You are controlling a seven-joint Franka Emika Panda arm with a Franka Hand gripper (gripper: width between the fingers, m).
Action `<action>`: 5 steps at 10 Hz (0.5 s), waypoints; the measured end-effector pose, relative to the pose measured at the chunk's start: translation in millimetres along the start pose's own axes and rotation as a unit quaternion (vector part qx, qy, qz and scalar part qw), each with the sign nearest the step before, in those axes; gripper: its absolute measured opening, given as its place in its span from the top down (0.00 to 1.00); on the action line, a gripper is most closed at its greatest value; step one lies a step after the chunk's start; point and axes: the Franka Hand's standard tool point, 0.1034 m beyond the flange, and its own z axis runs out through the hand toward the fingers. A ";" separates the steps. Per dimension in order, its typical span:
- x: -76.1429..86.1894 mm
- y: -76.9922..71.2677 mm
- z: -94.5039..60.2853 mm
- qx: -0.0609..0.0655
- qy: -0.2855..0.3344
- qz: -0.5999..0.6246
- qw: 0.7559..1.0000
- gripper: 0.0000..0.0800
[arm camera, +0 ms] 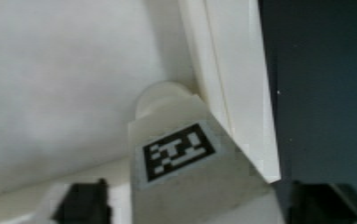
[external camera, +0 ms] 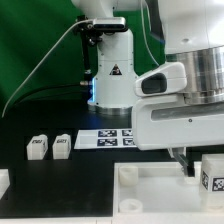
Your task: Assemble one leg
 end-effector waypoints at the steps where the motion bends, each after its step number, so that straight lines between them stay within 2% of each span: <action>1: -0.4 -0.8 0.2 0.001 -0.001 0.045 0.999 0.52; 2: -1.1 1.1 0.9 0.001 -0.002 0.101 0.995 0.63; 3: -1.2 1.3 1.2 0.002 -0.003 0.135 0.991 0.63; 5: 0.7 3.6 1.3 0.010 -0.002 0.271 0.963 0.63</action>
Offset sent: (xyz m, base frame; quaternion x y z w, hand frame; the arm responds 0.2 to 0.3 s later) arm 0.0000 0.0000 0.0000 0.0000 0.0000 0.2667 0.9638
